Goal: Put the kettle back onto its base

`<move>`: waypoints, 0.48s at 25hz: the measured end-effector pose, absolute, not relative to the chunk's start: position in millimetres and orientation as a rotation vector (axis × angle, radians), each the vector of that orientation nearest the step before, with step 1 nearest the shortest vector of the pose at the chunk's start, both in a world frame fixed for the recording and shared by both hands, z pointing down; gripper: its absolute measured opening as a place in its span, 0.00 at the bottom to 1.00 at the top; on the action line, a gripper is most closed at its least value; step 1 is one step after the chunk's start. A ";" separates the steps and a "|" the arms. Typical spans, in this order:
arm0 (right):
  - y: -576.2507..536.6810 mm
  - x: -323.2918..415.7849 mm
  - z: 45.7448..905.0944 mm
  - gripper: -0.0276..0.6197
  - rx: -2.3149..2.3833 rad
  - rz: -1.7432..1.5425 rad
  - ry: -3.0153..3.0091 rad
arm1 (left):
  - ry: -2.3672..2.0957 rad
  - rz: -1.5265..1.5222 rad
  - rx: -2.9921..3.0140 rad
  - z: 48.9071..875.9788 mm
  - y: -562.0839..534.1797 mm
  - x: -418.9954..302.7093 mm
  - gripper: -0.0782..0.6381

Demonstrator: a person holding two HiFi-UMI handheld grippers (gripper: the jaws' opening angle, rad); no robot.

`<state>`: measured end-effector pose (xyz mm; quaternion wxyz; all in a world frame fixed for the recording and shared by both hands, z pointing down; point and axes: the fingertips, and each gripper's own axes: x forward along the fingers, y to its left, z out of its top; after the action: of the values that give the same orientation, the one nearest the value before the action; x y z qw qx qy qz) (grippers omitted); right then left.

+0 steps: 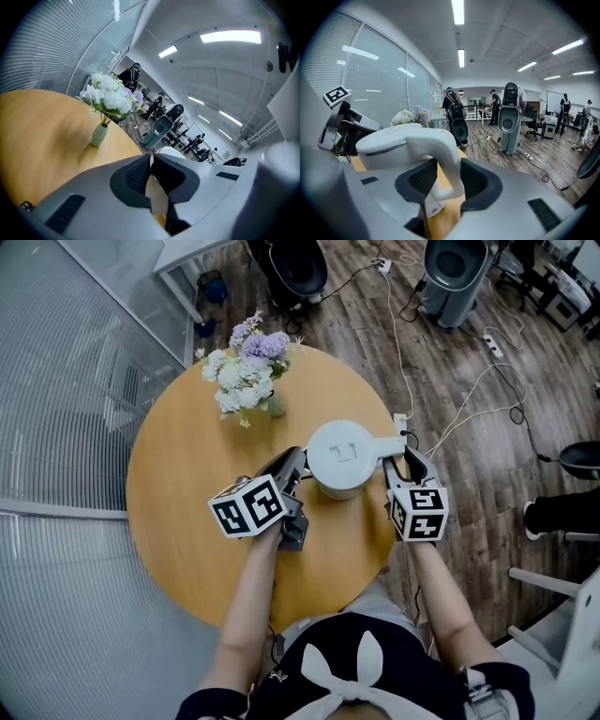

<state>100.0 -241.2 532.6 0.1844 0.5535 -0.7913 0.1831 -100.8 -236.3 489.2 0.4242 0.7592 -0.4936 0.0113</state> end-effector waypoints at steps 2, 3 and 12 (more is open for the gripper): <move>-242.5 101.5 536.2 0.28 1.561 0.516 -2.224 | -1.236 0.030 1.923 489.8 -238.0 -98.6 0.17; -243.5 102.4 537.9 0.28 1.562 0.512 -2.224 | -1.240 0.039 1.946 489.6 -239.0 -96.9 0.17; -245.1 104.2 543.7 0.28 1.585 0.460 -2.253 | -1.347 0.110 2.039 489.8 -238.6 -94.1 0.17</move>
<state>104.2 -245.1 543.7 0.1737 0.5589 -0.7945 0.1622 -94.1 -238.6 489.8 0.3406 0.7838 -0.5176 0.0422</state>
